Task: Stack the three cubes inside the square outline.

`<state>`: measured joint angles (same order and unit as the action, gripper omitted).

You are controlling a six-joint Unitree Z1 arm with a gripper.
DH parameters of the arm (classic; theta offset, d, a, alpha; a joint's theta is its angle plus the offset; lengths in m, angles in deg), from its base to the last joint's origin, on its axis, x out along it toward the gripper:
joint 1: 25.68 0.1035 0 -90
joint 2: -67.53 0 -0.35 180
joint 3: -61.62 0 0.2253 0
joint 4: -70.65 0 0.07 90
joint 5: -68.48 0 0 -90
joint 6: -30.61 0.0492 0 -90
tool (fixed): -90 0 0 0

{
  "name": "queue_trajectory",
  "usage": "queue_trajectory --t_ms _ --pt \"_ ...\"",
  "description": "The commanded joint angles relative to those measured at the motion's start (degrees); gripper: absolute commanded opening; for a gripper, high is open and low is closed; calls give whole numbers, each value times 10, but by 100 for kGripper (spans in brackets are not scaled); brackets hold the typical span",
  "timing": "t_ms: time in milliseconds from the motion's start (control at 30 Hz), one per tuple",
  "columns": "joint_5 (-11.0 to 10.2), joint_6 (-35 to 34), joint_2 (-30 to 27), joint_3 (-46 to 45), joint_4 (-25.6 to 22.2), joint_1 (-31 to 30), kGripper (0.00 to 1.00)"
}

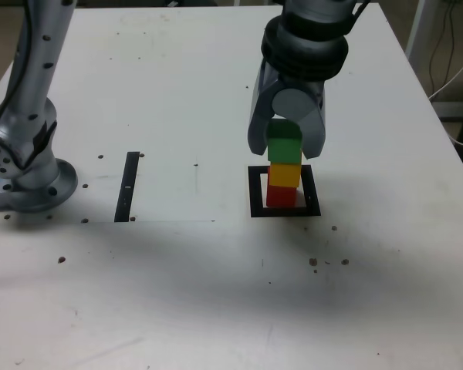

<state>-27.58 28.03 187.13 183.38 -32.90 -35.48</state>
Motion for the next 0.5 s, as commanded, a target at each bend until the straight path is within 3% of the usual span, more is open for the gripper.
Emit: queue_trajectory --t_ms 0,233,467 --pt "-2 1 4 -2 0 0 40" --pt "-2 9 3 -11 12 0 88" --pt "-1 11 1 -20 17 0 95"
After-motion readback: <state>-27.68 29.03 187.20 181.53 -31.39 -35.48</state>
